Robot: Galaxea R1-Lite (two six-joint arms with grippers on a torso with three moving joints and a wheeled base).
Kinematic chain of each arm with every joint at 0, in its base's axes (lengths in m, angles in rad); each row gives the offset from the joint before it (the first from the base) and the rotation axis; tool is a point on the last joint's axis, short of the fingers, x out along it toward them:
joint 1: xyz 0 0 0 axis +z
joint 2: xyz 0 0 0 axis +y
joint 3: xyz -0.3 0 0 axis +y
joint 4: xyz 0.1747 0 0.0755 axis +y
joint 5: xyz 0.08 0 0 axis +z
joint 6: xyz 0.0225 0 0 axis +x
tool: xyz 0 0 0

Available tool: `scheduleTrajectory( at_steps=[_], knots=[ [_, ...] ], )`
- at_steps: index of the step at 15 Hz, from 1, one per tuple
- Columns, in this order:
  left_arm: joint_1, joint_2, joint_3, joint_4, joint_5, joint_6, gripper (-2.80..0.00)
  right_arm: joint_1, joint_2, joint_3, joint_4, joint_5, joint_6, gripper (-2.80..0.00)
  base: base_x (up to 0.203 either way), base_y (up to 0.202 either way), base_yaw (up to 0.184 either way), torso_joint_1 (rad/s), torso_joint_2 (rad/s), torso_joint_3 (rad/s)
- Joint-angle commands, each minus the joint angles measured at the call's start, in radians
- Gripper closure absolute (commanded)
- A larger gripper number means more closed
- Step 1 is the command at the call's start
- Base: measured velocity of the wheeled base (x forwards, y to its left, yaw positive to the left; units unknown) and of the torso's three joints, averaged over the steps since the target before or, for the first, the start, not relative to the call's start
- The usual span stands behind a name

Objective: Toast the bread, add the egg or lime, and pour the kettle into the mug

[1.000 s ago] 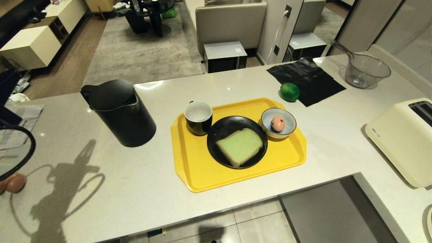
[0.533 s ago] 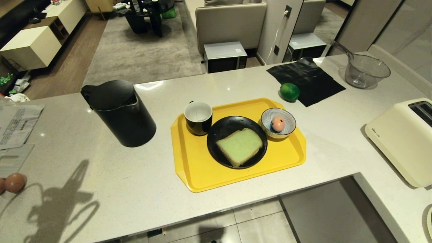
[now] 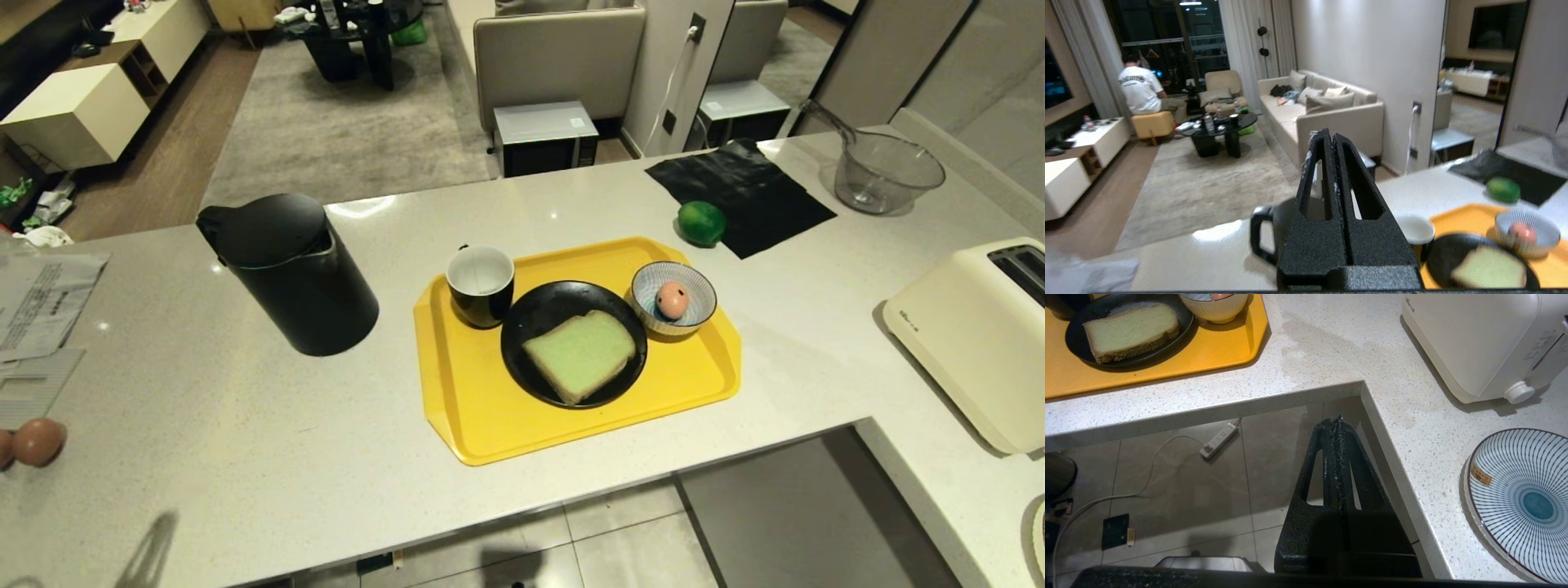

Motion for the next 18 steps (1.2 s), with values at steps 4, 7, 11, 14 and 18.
scheduleTrajectory(
  at_steps=[4, 7, 11, 14, 18],
  knots=[
    [-0.054, -0.362, 0.009, 0.481, 0.048, 0.089, 0.0, 0.0, 0.002, 0.027, -0.001, 0.0, 0.001, 0.0, 0.0, 0.0, 0.0, 0.0, 0.0, 0.0],
    [-0.058, -0.359, 0.192, 0.449, 0.057, 0.103, 0.0, 0.0, 0.002, 0.028, -0.001, 0.0, 0.001, 0.0, 0.0, 0.0, 0.0, 0.0, 0.0, 0.0],
    [-0.058, -0.358, 0.429, 0.352, 0.119, 0.122, 0.0, 0.0, 0.002, 0.028, -0.001, 0.0, 0.001, 0.0, 0.0, 0.0, 0.0, 0.0, 0.0, 0.0],
    [-0.058, -0.359, 0.429, 0.561, 0.169, 0.124, 0.0, 0.0, 0.002, 0.028, -0.001, 0.0, 0.001, 0.0, 0.0, 0.0, 0.0, 0.0, 0.0, 0.0],
    [-0.058, -0.358, 0.419, 0.674, 0.147, 0.137, 0.0, 0.0, 0.002, 0.028, -0.001, 0.0, 0.001, 0.0, 0.0, 0.0, 0.0, 0.0, 0.0, 0.0]
  ],
)
